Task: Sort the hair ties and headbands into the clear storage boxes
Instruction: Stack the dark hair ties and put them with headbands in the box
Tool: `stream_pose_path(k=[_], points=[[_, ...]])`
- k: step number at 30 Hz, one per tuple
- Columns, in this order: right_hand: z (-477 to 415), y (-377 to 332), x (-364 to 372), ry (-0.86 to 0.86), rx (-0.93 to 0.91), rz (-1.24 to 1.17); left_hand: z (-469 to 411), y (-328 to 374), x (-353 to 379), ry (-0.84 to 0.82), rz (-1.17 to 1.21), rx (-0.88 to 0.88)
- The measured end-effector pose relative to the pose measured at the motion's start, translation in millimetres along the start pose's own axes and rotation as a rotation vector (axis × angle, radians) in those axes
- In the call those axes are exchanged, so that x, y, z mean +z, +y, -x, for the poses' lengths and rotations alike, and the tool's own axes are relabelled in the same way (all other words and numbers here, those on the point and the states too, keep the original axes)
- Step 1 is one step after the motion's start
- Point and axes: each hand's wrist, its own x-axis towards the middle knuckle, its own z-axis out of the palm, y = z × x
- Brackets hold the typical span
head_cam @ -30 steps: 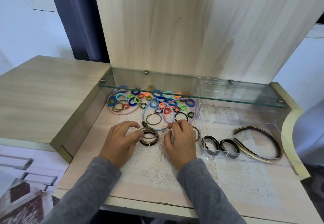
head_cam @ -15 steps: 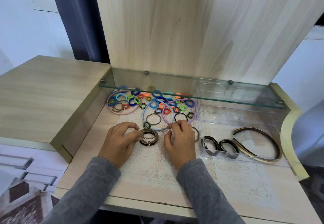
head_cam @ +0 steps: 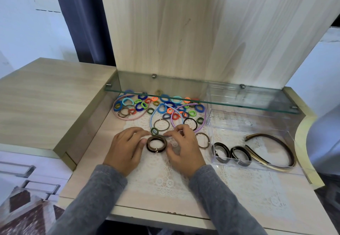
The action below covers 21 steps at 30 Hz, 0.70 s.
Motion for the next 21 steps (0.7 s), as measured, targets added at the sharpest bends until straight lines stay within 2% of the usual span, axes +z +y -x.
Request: stream_pose_path(k=[4,6,13,21], points=[[-6,-8,-11,-0.262,-0.086,0.235,-1,0,1,-0.059,-0.118,-0.282],[-10,-13,-13,-0.308,-0.145,0.363,-1,1,2,-0.086,-0.140,-0.357],[-15,-22,-7,-0.289,-0.305,0.558,0,5,2,-0.072,-0.146,-0.346],[-11,-20,-2,-0.191,-0.373,0.533,1,12,-4,-0.019,-0.272,-0.253]])
